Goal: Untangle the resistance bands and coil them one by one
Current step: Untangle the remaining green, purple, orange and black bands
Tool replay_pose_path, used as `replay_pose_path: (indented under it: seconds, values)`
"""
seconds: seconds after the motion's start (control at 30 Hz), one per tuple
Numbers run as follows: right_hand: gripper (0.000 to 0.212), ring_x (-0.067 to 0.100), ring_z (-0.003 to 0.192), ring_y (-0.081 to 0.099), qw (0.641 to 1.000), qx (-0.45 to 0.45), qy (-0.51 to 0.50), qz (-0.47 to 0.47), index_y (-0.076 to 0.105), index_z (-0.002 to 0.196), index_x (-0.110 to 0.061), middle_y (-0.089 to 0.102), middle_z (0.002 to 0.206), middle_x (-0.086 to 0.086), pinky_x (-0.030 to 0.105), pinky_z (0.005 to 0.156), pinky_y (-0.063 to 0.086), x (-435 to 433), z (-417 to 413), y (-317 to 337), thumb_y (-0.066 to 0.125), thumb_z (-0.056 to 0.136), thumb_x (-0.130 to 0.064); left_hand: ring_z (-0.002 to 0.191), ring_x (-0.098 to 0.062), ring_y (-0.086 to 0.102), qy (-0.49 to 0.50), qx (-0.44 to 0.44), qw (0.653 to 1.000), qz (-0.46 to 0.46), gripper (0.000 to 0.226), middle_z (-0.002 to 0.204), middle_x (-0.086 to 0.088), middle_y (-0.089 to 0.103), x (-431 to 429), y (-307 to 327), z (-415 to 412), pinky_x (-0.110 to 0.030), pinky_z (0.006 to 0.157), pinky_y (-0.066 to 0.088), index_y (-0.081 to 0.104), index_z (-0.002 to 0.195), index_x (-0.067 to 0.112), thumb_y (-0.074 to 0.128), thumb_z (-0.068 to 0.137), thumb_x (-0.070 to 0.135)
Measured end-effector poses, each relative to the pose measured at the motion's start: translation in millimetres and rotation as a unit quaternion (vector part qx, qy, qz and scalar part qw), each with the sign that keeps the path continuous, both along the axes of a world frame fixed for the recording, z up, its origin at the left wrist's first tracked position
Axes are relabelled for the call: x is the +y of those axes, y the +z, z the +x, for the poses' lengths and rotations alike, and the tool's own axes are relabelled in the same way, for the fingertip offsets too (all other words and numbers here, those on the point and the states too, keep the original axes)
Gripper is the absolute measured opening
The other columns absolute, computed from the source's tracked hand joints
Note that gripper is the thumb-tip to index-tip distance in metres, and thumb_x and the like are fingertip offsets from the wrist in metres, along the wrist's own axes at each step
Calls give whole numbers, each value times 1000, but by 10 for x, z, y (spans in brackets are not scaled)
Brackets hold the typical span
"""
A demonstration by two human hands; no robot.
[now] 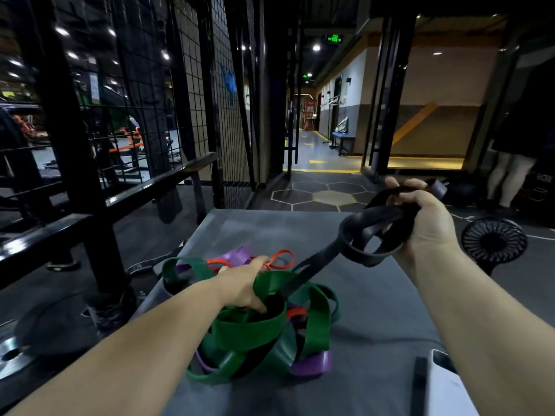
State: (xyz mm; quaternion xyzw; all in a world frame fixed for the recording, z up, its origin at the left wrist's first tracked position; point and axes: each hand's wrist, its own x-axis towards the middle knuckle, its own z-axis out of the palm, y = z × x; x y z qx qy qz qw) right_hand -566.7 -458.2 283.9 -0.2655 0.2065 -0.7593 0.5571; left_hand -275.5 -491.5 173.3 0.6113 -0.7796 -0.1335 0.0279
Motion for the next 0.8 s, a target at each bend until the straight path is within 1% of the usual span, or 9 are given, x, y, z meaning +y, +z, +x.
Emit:
replay_pose_path:
  seconds: [0.1, 0.17, 0.23, 0.33, 0.47, 0.57, 0.63, 0.67, 0.8]
  values:
    - [27, 28, 94, 67, 999, -26, 12, -20, 58, 84, -18, 64, 84, 7, 39, 89, 54, 94, -13, 74, 37, 89, -2, 114, -22, 58, -15, 8, 1000, 15, 86, 133, 5, 55, 30, 13, -50, -32, 92, 45, 30, 146, 33, 77, 74, 35]
    - [23, 23, 77, 69, 999, -31, 14, -28, 56, 86, -17, 56, 75, 4, 43, 84, 56, 167, -21, 140, 37, 91, -4, 101, -19, 62, -28, 14, 999, -23, 58, 118, 3, 62, 46, 86, -95, -28, 77, 46, 48, 132, 28, 71, 78, 31]
    - [23, 13, 54, 50, 998, -35, 28, -41, 52, 81, -17, 47, 68, 1, 35, 74, 54, 223, -32, 197, 35, 91, -4, 98, -23, 61, -14, 37, 996, -76, 37, 109, 0, 63, 43, 249, -138, -30, 71, 44, 52, 115, 25, 64, 81, 33]
    - [26, 10, 46, 34, 997, 48, 38, -55, 49, 75, -20, 43, 66, -1, 23, 53, 39, 245, -41, 267, 34, 91, -7, 80, -20, 59, 26, 120, 986, -111, 29, 100, -7, 64, -46, 668, -183, -29, 61, 39, 49, 116, 20, 54, 89, 29]
    - [21, 10, 41, 34, 975, 210, 56, -42, 47, 74, -20, 40, 65, 1, 24, 49, 34, 207, -1, 342, 47, 93, -12, 85, -25, 63, 44, 231, 957, -170, 17, 98, -10, 66, -145, 1450, -285, -34, 78, 50, 47, 111, 17, 44, 95, 22]
    - [32, 16, 43, 39, 920, 391, 21, -29, 52, 73, -20, 42, 62, 5, 29, 52, 30, 152, 76, 464, 80, 72, -36, 78, -23, 54, 54, 229, 944, -230, 20, 93, -8, 58, -109, 2071, -380, -27, 68, 38, 41, 117, 12, 35, 100, 19]
    - [49, 20, 48, 46, 851, 523, -28, -15, 55, 70, -20, 48, 57, 4, 32, 55, 36, 150, 170, 618, 88, 54, -53, 72, -21, 48, 40, 238, 933, -266, 24, 89, -9, 51, -39, 2488, -445, -30, 61, 36, 40, 121, 7, 34, 101, 20]
    - [51, 20, 52, 50, 826, 561, -54, -11, 56, 73, -19, 52, 57, 2, 31, 58, 40, 159, 224, 718, 88, 55, -55, 66, -18, 45, 33, 248, 926, -283, 22, 85, -6, 48, 4, 2698, -486, -30, 56, 35, 40, 119, 8, 35, 102, 20]
    - [49, 8, 74, 59, 803, 571, -165, -36, 59, 92, -22, 64, 81, -11, 26, 65, 44, 197, 365, 1187, 85, 64, -51, 69, -13, 44, 23, 286, 882, -373, 25, 88, -2, 47, 162, 3462, -640, -28, 59, 38, 41, 123, 13, 39, 100, 23]
